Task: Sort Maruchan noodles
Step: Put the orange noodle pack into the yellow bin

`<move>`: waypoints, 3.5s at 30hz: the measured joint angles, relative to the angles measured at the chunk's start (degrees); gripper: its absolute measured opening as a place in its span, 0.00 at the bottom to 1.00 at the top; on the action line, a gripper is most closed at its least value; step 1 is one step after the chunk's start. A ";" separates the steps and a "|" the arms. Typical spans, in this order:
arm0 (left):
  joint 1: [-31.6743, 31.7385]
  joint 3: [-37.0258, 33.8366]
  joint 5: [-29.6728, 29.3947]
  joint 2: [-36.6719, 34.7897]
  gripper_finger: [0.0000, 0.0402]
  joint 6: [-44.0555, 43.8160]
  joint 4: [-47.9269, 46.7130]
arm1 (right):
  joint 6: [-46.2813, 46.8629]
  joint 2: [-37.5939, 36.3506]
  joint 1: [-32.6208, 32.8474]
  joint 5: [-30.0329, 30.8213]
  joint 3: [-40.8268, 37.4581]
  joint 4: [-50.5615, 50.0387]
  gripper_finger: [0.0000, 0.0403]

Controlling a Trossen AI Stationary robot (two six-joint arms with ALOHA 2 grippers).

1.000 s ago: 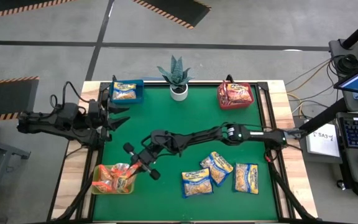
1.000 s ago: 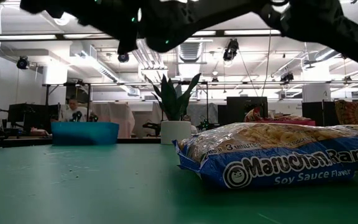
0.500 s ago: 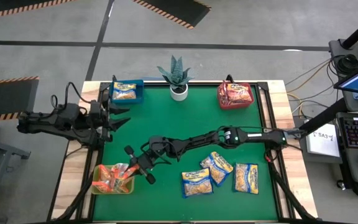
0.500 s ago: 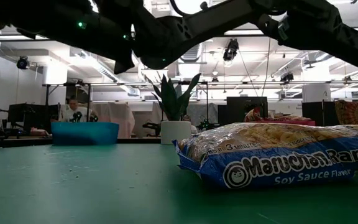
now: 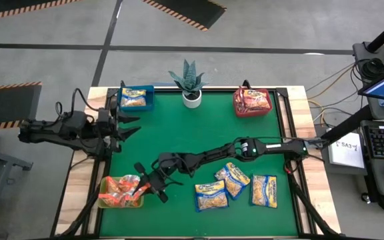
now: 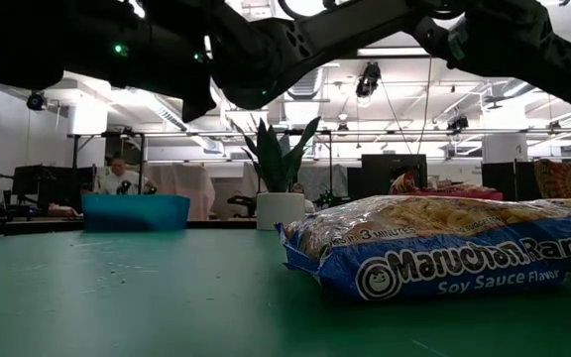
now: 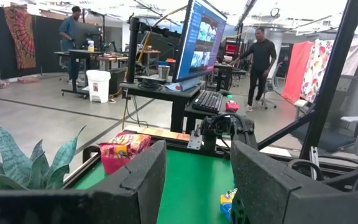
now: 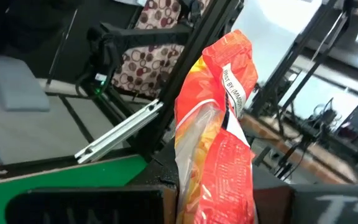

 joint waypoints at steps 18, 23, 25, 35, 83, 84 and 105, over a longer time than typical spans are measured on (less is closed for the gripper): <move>0.02 0.01 -0.18 3.44 0.41 0.23 0.11 | 2.54 0.44 -0.68 1.34 1.07 -9.39 0.09; 0.02 0.02 -1.00 3.83 0.41 0.50 1.07 | 8.96 0.59 -1.20 2.69 1.01 -9.38 0.11; 0.02 0.02 -1.00 3.75 0.41 0.20 0.96 | 11.23 0.57 -1.43 2.96 1.36 -9.71 0.15; -1.08 1.10 13.26 6.79 0.41 -15.88 -1.58 | 12.26 0.26 -1.57 2.95 3.08 -15.05 0.37; -36.28 58.19 18.56 70.11 0.69 -84.86 -80.19 | 24.64 0.13 -2.60 0.46 3.17 -14.40 0.30; -36.30 57.97 18.56 70.31 0.69 -86.15 -81.43 | 25.00 0.13 -2.60 0.45 3.17 -14.39 0.30; -37.30 52.25 16.99 72.13 0.20 -86.74 -80.24 | 27.37 -1.09 -2.97 -0.20 3.17 -14.31 0.24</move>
